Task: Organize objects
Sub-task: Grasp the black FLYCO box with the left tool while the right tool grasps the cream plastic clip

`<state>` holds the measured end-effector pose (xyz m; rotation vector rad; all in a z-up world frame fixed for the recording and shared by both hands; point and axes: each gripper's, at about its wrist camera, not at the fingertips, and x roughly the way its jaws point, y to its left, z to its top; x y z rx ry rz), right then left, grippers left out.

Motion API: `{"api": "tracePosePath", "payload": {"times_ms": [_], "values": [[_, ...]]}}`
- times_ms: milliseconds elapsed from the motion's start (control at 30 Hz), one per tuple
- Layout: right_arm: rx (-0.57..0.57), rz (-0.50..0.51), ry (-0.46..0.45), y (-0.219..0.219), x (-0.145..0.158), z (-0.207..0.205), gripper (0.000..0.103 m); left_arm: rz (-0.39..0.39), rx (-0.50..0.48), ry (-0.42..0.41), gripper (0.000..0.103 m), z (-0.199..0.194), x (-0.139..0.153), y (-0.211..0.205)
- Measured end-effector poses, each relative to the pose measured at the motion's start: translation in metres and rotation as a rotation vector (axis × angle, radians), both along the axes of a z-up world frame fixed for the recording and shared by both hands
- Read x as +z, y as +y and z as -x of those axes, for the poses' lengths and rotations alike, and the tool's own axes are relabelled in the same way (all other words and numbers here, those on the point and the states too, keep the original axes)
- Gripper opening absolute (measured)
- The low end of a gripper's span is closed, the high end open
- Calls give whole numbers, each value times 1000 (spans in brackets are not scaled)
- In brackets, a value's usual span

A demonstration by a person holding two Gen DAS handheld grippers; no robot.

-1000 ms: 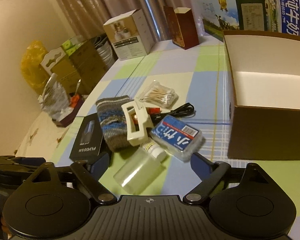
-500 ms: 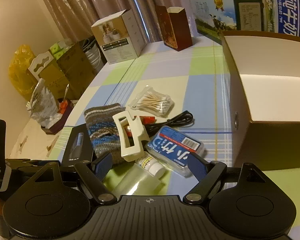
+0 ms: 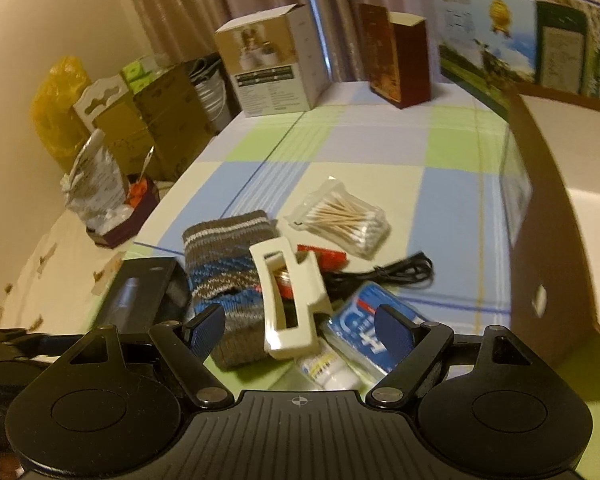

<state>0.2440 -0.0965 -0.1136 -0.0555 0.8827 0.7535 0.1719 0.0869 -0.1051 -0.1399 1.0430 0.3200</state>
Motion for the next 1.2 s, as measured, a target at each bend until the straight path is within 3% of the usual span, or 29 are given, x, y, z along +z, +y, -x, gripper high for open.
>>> {"api": "tracePosePath", "payload": {"times_ms": [200, 433, 500, 567, 733, 933, 1200], "values": [[55, 53, -53, 24, -13, -7, 72, 11, 30, 10, 79, 11, 2, 16], [89, 104, -89, 42, -23, -13, 61, 14, 36, 4, 84, -6, 4, 21], [95, 113, -95, 44, -25, -14, 56, 3, 37, 8, 84, -15, 3, 23], [100, 130, -103, 46, -27, -15, 39, -2, 41, 18, 84, -23, 1, 25], [100, 135, -134, 43, -23, -13, 38, -13, 55, 50, 78, -38, -9, 30], [76, 88, -105, 27, -8, -6, 38, -18, 58, 53, 77, -36, -9, 30], [33, 13, -47, -9, 14, 11, 38, -13, 42, 17, 76, -13, 12, 17]]}}
